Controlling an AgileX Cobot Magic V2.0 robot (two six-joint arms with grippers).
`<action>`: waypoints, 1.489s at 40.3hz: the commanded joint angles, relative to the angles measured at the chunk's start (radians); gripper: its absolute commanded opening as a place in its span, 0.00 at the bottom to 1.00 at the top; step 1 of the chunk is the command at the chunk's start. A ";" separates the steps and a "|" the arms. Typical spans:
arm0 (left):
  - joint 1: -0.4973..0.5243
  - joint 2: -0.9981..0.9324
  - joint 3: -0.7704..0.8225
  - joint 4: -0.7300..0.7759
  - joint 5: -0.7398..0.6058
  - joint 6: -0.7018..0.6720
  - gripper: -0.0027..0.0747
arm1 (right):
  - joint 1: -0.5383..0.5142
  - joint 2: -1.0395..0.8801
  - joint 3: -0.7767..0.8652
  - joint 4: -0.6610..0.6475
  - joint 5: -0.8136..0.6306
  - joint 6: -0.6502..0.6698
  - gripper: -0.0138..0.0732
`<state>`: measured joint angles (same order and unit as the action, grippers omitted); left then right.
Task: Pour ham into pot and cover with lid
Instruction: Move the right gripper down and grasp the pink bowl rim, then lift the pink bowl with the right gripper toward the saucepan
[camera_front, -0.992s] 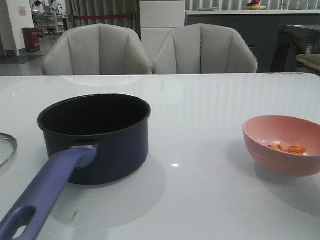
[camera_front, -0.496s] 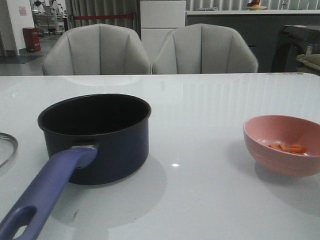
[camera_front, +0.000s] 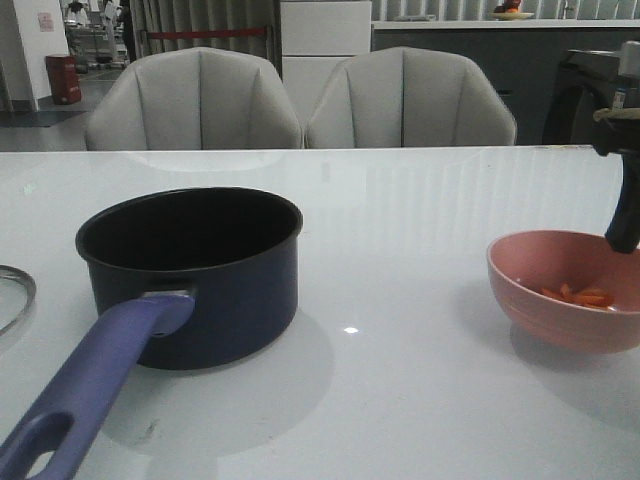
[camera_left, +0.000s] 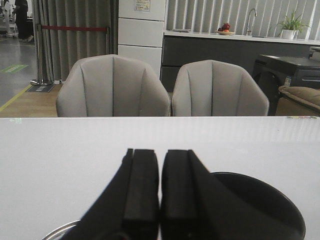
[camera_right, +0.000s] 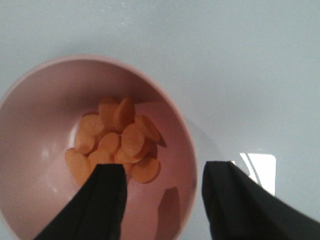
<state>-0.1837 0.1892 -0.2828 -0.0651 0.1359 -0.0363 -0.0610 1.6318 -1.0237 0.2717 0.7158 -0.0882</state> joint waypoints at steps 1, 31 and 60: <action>-0.008 0.007 -0.028 -0.001 -0.079 -0.001 0.18 | -0.020 0.001 -0.042 0.015 -0.010 -0.022 0.68; -0.008 0.007 -0.028 -0.001 -0.068 -0.001 0.18 | -0.021 0.098 -0.128 0.085 0.043 -0.202 0.32; -0.008 0.007 -0.028 -0.001 -0.068 -0.001 0.18 | 0.461 -0.104 -0.205 0.141 -0.289 -0.237 0.32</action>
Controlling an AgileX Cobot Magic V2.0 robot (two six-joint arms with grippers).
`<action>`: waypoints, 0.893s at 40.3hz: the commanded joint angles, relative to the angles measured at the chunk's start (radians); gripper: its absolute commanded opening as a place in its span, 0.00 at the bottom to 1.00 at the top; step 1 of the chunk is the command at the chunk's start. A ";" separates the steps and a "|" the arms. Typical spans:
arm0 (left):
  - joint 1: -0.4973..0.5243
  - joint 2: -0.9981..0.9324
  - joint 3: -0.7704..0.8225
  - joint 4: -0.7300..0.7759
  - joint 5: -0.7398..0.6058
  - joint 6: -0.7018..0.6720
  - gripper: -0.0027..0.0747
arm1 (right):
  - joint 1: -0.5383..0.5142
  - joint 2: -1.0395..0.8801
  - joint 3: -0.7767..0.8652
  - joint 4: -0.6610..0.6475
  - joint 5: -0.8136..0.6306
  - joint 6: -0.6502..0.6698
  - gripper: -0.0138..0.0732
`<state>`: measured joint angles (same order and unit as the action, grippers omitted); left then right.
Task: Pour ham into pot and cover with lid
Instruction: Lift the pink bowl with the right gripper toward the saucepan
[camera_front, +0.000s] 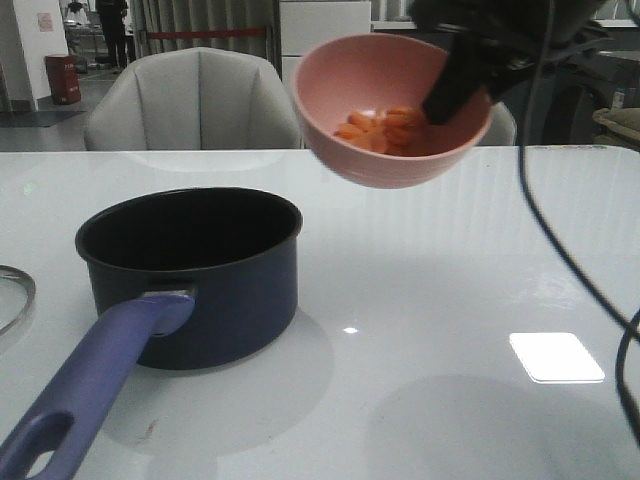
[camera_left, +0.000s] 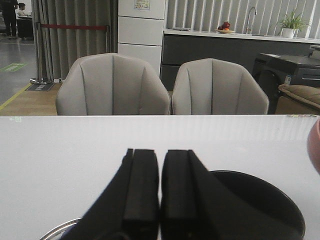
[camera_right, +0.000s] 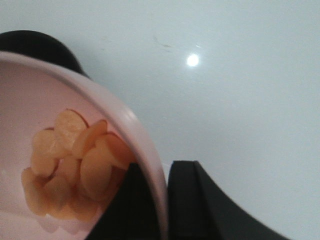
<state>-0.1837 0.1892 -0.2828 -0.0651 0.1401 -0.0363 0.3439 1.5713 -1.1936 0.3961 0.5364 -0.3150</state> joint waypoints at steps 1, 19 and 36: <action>-0.008 0.007 -0.028 -0.001 -0.072 -0.001 0.18 | 0.071 -0.042 -0.036 0.016 -0.126 -0.010 0.32; -0.008 0.007 -0.028 -0.001 -0.072 -0.001 0.18 | 0.240 0.016 -0.036 -0.066 -0.566 -0.011 0.32; -0.008 0.007 -0.028 -0.001 -0.066 -0.001 0.18 | 0.274 0.089 -0.016 -0.219 -0.956 -0.012 0.32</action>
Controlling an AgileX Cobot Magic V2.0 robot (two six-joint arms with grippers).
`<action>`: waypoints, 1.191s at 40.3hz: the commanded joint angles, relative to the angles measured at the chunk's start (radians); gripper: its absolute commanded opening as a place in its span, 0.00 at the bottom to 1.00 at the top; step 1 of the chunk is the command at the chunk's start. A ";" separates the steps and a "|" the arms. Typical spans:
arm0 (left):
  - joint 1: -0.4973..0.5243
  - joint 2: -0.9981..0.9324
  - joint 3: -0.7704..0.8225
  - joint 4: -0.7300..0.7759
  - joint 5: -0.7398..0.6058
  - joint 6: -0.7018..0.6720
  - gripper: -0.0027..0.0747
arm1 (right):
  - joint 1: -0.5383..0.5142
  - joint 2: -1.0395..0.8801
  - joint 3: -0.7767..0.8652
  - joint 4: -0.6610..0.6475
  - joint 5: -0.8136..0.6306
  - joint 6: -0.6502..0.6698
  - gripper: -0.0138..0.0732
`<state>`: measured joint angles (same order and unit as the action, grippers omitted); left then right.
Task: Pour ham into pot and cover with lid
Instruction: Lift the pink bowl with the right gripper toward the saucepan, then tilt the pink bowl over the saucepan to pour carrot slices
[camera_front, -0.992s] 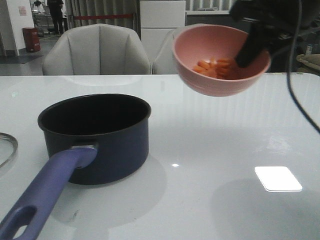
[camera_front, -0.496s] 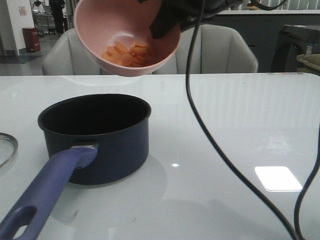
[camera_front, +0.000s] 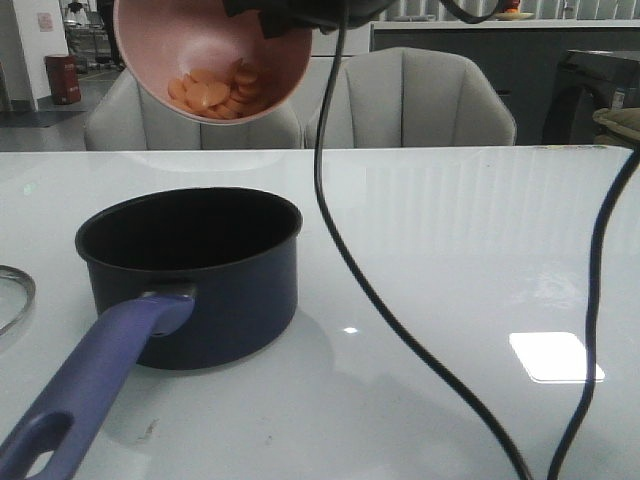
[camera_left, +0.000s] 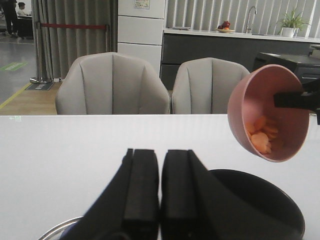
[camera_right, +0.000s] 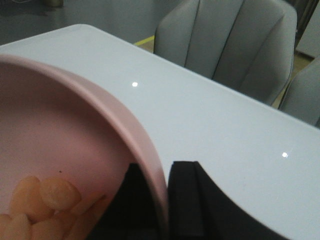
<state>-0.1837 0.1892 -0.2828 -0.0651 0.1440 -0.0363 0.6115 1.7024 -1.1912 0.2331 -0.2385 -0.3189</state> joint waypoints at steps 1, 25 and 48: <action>-0.008 0.007 -0.028 -0.001 -0.069 -0.001 0.18 | 0.006 -0.041 -0.011 -0.066 -0.199 -0.008 0.32; -0.008 0.007 -0.027 -0.001 -0.068 -0.001 0.18 | 0.086 0.092 0.064 -0.169 -0.624 -0.356 0.32; -0.008 0.007 -0.027 -0.001 -0.068 -0.001 0.18 | 0.126 0.175 0.096 -0.029 -1.062 -0.524 0.32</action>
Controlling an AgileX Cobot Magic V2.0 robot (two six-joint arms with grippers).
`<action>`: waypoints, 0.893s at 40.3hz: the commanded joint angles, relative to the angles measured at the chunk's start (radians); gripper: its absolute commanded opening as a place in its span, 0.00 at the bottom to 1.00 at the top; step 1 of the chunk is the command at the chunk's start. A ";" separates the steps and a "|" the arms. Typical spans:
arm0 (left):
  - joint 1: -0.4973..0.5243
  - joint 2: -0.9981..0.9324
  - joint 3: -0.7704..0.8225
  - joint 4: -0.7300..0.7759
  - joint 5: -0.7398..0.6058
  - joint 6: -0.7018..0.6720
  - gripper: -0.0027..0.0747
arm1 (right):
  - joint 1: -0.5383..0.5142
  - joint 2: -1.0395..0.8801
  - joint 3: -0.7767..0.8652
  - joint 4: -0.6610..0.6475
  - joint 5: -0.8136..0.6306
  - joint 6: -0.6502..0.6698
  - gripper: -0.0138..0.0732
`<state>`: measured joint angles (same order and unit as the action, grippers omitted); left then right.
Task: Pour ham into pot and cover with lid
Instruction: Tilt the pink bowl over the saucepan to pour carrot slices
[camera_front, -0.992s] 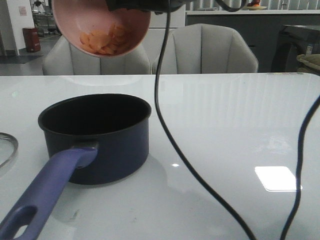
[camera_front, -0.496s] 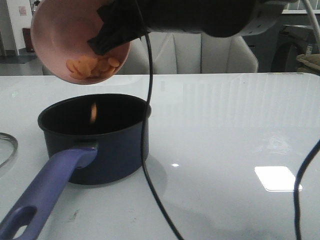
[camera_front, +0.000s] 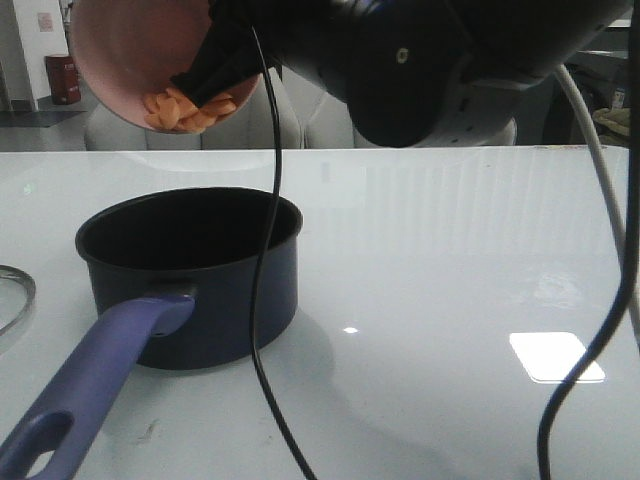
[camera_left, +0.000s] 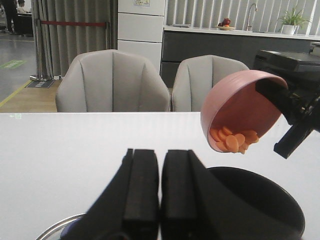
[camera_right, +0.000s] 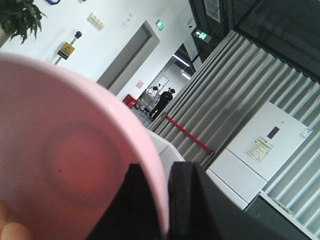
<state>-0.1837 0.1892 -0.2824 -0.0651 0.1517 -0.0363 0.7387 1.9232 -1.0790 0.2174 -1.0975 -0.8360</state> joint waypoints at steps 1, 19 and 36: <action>-0.008 0.007 -0.028 -0.001 -0.075 -0.001 0.18 | -0.002 -0.043 -0.016 -0.015 -0.203 -0.007 0.32; -0.008 0.007 -0.028 -0.001 -0.075 -0.001 0.18 | -0.002 -0.037 -0.018 -0.085 -0.204 -0.063 0.32; -0.008 0.007 -0.028 -0.001 -0.075 -0.001 0.18 | -0.002 -0.079 -0.018 0.058 -0.191 -0.013 0.32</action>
<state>-0.1837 0.1892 -0.2824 -0.0651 0.1517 -0.0363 0.7387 1.9073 -1.0731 0.2008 -1.1235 -0.8935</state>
